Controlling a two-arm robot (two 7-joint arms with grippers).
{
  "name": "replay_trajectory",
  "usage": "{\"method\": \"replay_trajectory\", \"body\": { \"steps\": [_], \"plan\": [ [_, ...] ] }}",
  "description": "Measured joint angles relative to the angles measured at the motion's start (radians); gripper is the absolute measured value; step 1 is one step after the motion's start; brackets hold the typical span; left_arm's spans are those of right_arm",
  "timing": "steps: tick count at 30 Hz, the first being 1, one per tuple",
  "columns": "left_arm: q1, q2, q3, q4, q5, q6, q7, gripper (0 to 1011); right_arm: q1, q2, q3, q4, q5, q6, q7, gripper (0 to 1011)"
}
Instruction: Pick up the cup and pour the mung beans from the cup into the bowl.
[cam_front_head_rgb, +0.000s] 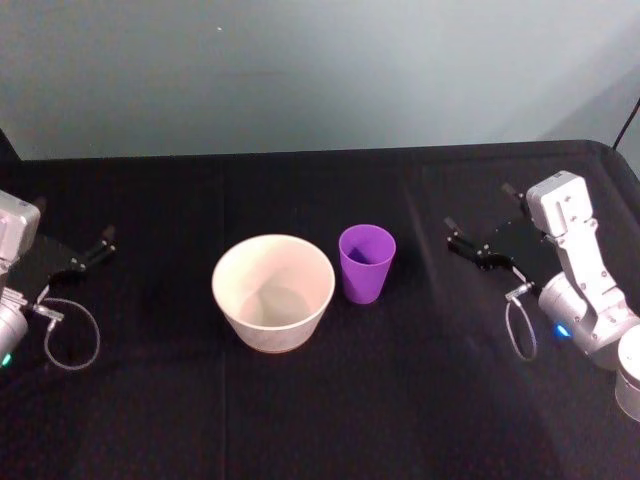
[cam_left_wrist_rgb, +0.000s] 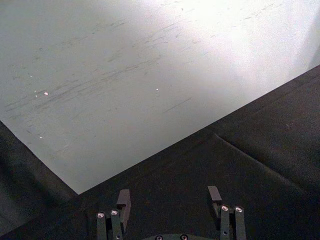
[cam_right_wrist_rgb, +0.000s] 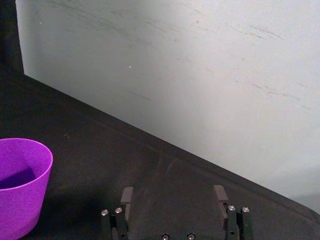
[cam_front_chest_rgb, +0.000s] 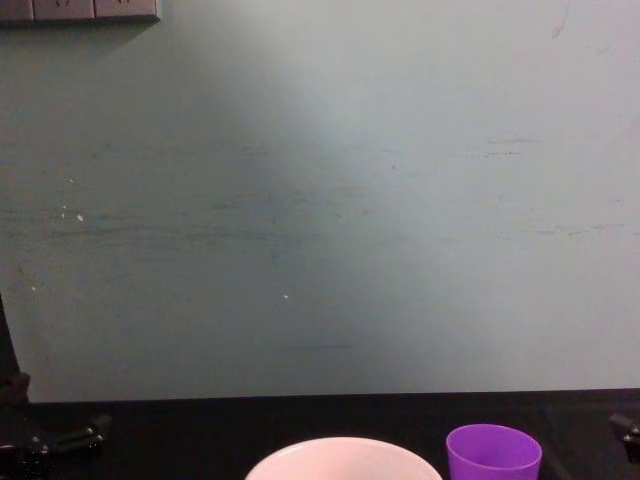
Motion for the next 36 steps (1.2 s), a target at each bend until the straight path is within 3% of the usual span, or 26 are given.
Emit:
{"method": "replay_trajectory", "body": {
  "steps": [36],
  "plan": [
    [0.000,0.000,0.000,0.000,0.000,0.000,0.000,1000,0.000,0.000,0.000,0.000,0.000,0.000,0.000,1003]
  ]
}}
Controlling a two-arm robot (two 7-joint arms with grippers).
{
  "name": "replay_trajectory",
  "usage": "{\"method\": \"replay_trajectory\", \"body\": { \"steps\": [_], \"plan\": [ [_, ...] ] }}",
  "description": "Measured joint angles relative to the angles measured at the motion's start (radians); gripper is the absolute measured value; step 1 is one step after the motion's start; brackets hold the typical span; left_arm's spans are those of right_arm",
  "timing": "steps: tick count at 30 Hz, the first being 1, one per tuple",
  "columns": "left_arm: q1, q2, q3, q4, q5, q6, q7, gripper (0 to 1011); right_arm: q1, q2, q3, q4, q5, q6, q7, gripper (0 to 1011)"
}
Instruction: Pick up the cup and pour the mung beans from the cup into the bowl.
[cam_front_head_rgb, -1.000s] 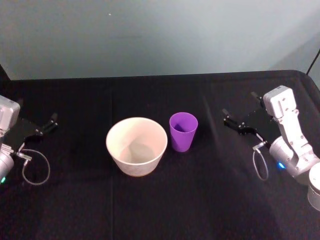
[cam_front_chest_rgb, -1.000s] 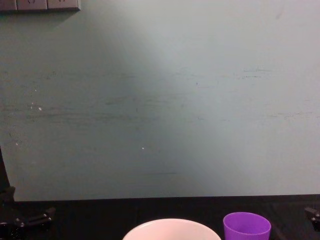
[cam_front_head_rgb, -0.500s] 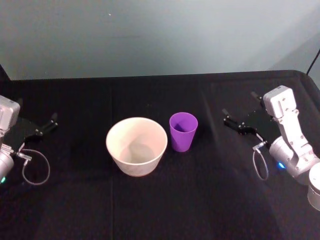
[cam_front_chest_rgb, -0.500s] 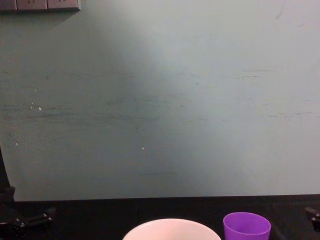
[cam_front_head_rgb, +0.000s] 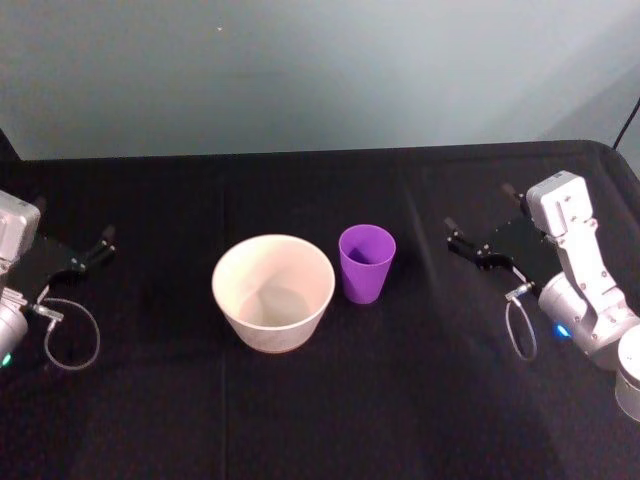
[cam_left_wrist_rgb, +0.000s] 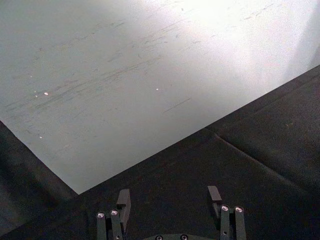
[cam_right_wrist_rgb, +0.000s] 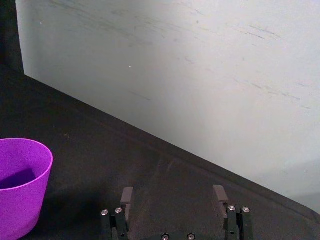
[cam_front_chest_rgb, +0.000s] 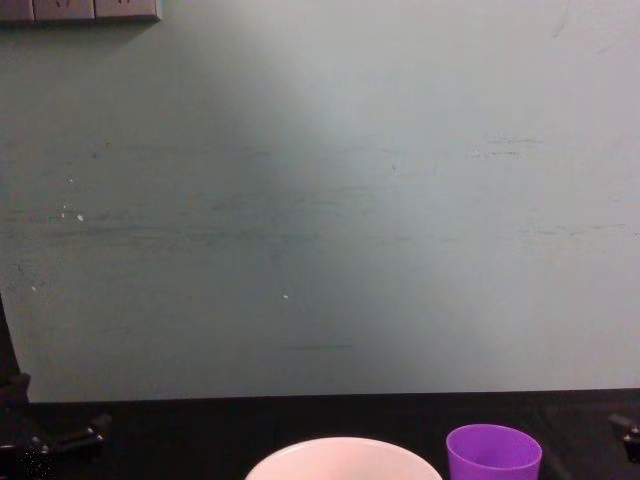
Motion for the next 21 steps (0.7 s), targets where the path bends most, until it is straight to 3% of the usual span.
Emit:
{"method": "replay_trajectory", "body": {
  "steps": [7,16,21],
  "plan": [
    [0.000,0.000,0.000,0.000,0.000,0.000,0.000,1000,-0.002,0.000,0.002,-0.001,0.000,-0.002,0.000,1003],
    [0.000,0.000,0.000,0.000,0.000,0.000,0.000,1000,-0.098,0.044,0.053,-0.069,0.010,-0.049,0.017,1003],
    [0.000,0.000,0.000,0.000,0.000,0.000,0.000,1000,-0.162,0.063,0.085,-0.099,0.056,-0.078,0.051,1003]
  ]
}}
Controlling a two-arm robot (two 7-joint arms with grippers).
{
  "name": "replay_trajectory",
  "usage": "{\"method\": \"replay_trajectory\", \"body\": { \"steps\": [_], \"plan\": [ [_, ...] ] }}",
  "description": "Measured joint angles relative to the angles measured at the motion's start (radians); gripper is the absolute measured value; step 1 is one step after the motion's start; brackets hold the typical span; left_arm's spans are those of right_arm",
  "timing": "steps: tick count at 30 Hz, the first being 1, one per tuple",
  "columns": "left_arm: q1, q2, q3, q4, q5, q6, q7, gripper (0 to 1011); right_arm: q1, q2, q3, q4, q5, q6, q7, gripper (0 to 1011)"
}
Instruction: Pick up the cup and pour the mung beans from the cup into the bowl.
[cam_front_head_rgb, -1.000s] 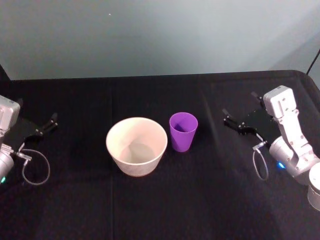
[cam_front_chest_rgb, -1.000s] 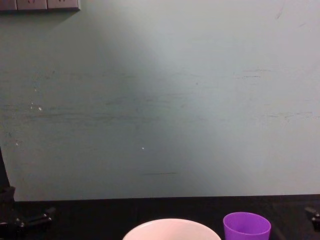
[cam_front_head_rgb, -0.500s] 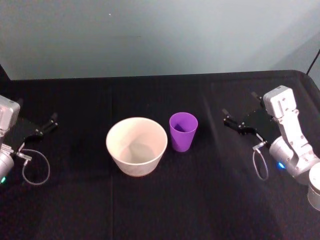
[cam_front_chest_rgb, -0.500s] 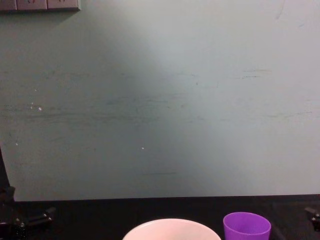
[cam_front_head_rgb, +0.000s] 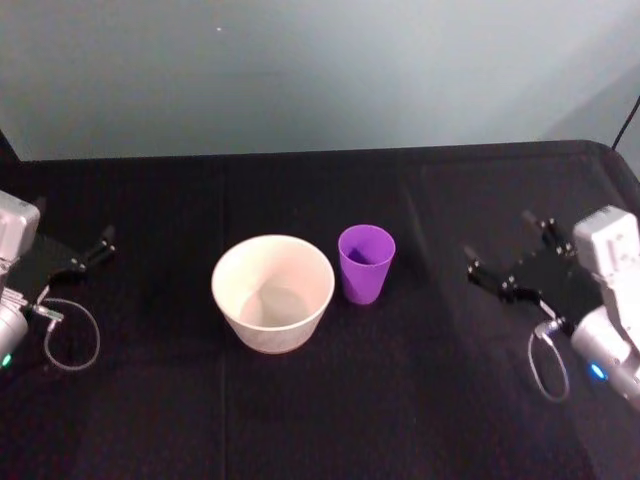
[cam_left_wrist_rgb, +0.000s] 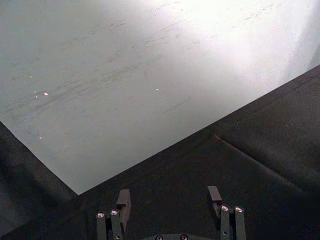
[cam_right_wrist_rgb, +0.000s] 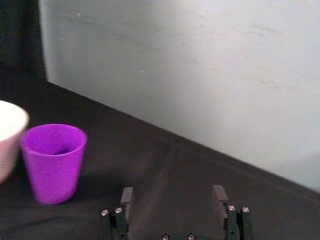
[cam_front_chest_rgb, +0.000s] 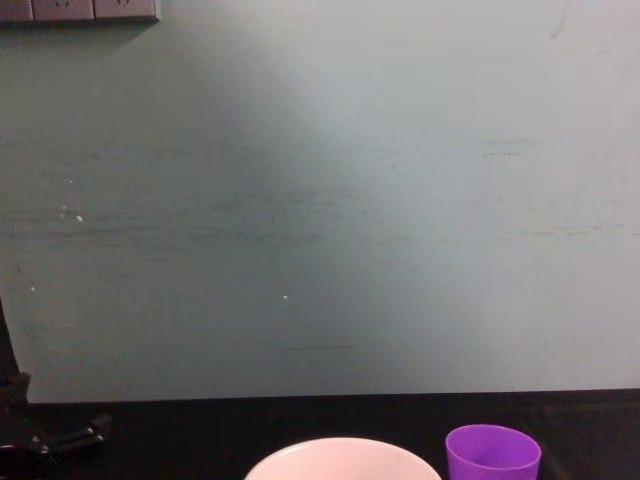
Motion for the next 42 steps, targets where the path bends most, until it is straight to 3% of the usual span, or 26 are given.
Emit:
{"method": "replay_trajectory", "body": {
  "steps": [3,6,14,25,42],
  "plan": [
    [0.000,0.000,0.000,0.000,0.000,0.000,0.000,1000,-0.035,0.010,0.013,-0.015,0.064,-0.026,0.074,1003],
    [0.000,0.000,0.000,0.000,0.000,0.000,0.000,1000,-0.047,0.011,0.010,-0.024,0.100,-0.034,0.135,1003],
    [0.000,0.000,0.000,0.000,0.000,0.000,0.000,1000,-0.039,-0.018,-0.012,-0.027,0.160,-0.024,0.255,1003],
    [0.000,0.000,0.000,0.000,0.000,0.000,0.000,1000,0.015,-0.075,-0.054,0.021,0.138,0.018,0.335,1003],
    [0.000,0.000,0.000,0.000,0.000,0.000,0.000,1000,0.110,-0.186,-0.059,0.135,0.100,0.021,0.367,1003]
  ]
}}
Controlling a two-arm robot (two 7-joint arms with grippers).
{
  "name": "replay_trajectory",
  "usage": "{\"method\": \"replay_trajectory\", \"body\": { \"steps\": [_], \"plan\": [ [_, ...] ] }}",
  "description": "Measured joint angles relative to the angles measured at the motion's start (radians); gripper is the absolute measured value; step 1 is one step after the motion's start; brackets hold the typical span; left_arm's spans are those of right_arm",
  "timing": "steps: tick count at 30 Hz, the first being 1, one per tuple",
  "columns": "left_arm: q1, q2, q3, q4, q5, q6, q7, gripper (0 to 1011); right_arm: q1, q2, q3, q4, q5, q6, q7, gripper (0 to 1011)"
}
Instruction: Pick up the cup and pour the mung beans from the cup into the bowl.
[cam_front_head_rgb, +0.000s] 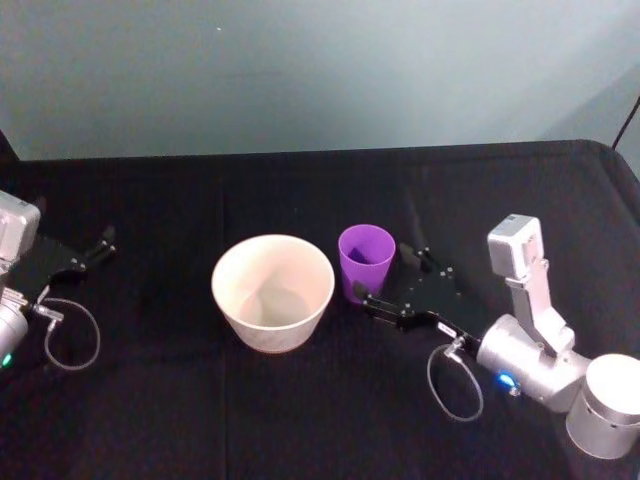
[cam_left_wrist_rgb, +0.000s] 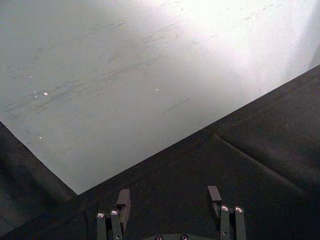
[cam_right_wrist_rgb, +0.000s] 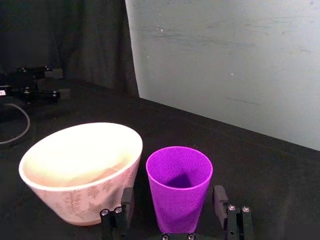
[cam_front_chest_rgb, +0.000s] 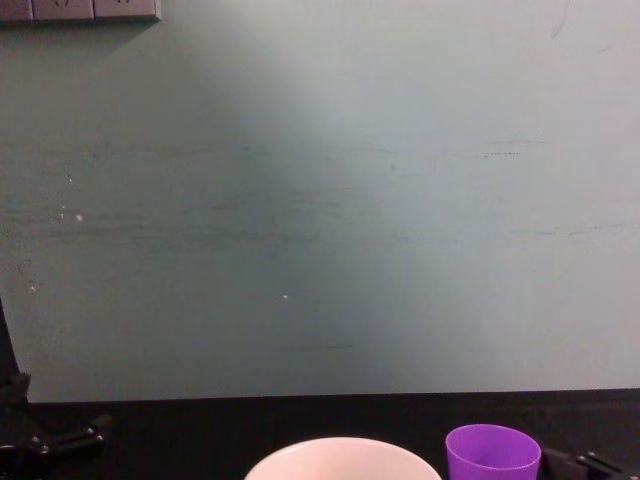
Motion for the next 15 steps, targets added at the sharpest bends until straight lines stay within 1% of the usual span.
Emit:
{"method": "replay_trajectory", "body": {
  "steps": [6,15],
  "plan": [
    [0.000,0.000,0.000,0.000,0.000,0.000,0.000,1000,0.029,-0.037,-0.001,0.040,-0.021,-0.008,0.010,1003],
    [0.000,0.000,0.000,0.000,0.000,0.000,0.000,1000,0.042,-0.068,0.011,0.060,-0.039,-0.020,0.019,1003]
  ]
}}
